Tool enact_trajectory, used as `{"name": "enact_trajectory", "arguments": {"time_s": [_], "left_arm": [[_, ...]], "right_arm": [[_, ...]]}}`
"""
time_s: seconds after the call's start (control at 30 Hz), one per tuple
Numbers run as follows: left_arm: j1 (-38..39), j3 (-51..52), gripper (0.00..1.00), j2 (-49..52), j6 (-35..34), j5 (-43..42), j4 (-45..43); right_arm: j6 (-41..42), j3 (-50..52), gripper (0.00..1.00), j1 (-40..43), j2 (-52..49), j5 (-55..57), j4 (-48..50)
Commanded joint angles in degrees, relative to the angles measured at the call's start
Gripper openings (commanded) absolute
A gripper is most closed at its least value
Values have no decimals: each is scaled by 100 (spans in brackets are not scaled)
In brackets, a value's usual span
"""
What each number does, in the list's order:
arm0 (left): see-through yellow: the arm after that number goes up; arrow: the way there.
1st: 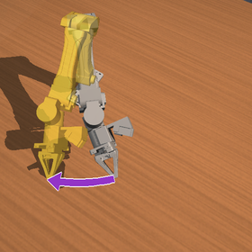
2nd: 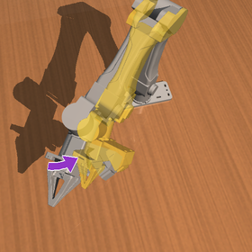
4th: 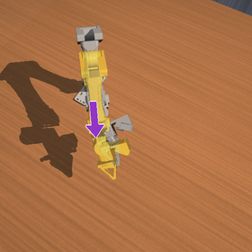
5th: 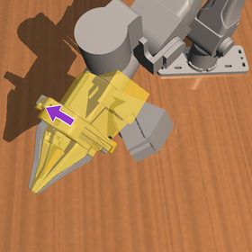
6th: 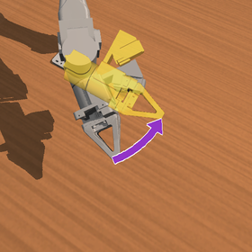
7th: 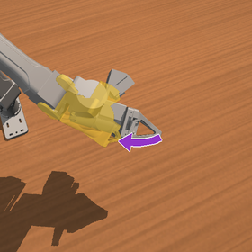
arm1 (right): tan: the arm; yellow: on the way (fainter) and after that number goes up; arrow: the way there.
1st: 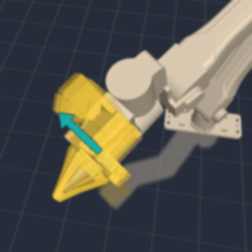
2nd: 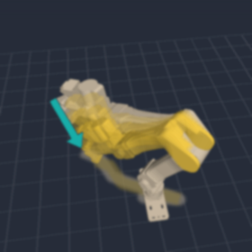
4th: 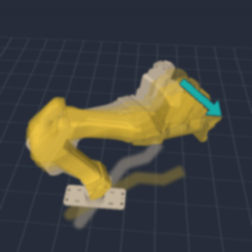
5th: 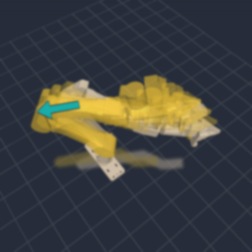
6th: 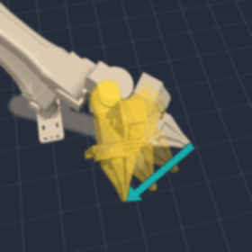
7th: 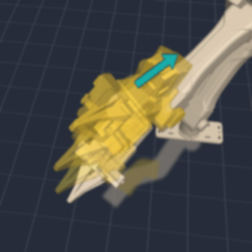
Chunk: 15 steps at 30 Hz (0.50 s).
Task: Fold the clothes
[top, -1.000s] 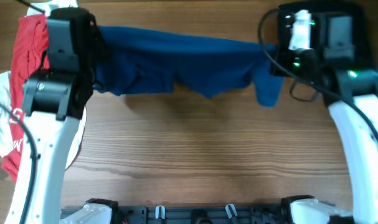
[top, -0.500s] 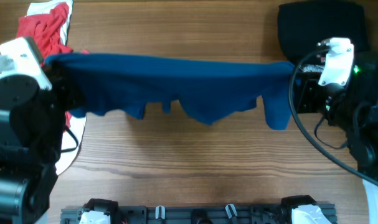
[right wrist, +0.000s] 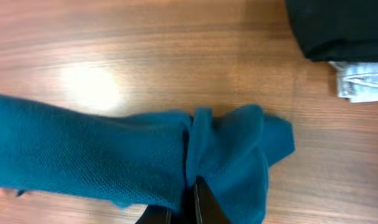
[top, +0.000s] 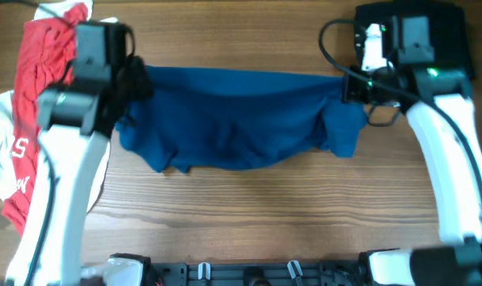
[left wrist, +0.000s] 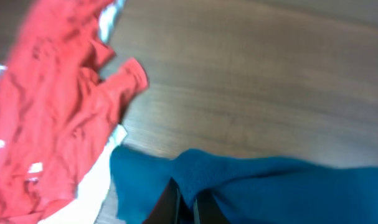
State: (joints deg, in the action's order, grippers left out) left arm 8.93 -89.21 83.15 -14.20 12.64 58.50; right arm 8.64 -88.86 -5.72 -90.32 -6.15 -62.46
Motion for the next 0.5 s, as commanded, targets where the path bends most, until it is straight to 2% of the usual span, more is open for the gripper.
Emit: {"name": "enact_trajectory", "arguments": {"time_s": [0.0, 0.3, 0.47], "left_arm": [[-39, -81, 4, 885, 57, -428, -243], [72, -81, 4, 2951, 201, -474, -1768], [127, -81, 4, 3163, 203, -470, -2310]], "right_arm": [[-118, -125, 4, 175, -680, 72, 284], [-398, -125, 4, 608, -2577, -199, 1888], [-374, -125, 4, 636, -2944, -195, 2284]]}}
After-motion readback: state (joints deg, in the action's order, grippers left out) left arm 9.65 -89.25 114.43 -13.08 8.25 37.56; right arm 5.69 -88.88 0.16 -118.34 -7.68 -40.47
